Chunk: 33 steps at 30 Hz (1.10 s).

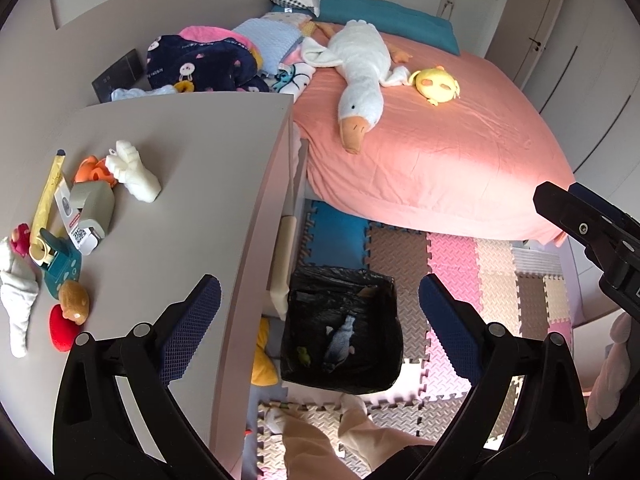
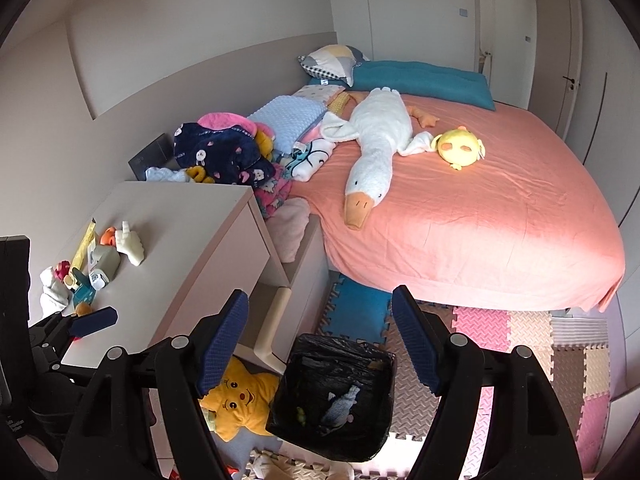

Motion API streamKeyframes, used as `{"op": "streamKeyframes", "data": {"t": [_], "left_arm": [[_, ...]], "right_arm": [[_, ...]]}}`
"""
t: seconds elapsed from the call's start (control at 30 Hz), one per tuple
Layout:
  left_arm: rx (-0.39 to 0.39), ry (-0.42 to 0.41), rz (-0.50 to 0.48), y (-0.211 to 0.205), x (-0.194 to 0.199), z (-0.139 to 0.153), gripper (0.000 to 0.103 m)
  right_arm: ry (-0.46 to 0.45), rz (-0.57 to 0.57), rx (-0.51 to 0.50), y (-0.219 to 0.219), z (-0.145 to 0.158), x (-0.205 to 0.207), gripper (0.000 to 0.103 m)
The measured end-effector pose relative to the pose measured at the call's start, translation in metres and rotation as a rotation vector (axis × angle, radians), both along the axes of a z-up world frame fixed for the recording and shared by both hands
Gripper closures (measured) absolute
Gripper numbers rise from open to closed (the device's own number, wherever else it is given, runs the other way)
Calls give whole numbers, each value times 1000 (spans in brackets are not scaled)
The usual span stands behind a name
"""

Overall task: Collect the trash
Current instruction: 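Move both open tools back over the desk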

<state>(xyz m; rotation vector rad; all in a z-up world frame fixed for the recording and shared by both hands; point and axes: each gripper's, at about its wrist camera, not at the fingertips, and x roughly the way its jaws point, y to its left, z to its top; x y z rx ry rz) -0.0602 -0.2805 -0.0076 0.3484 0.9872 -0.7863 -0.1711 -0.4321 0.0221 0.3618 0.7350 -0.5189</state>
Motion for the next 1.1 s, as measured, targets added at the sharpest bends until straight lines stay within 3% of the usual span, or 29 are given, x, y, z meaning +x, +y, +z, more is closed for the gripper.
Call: {"op": "streamKeyframes", "data": {"t": [0.3,0.8,1.1], "left_arm": [[-27,-16,110,39,17,8,7],[-17,-35,375,150,55,4,7],[-14,-26,463,198,72,-2,7]], "right_arm": [[-16,111,10,28,2,28,28],[8,350,17,111,-2,101,28],[18,443,9,154,-3,132,28]]}}
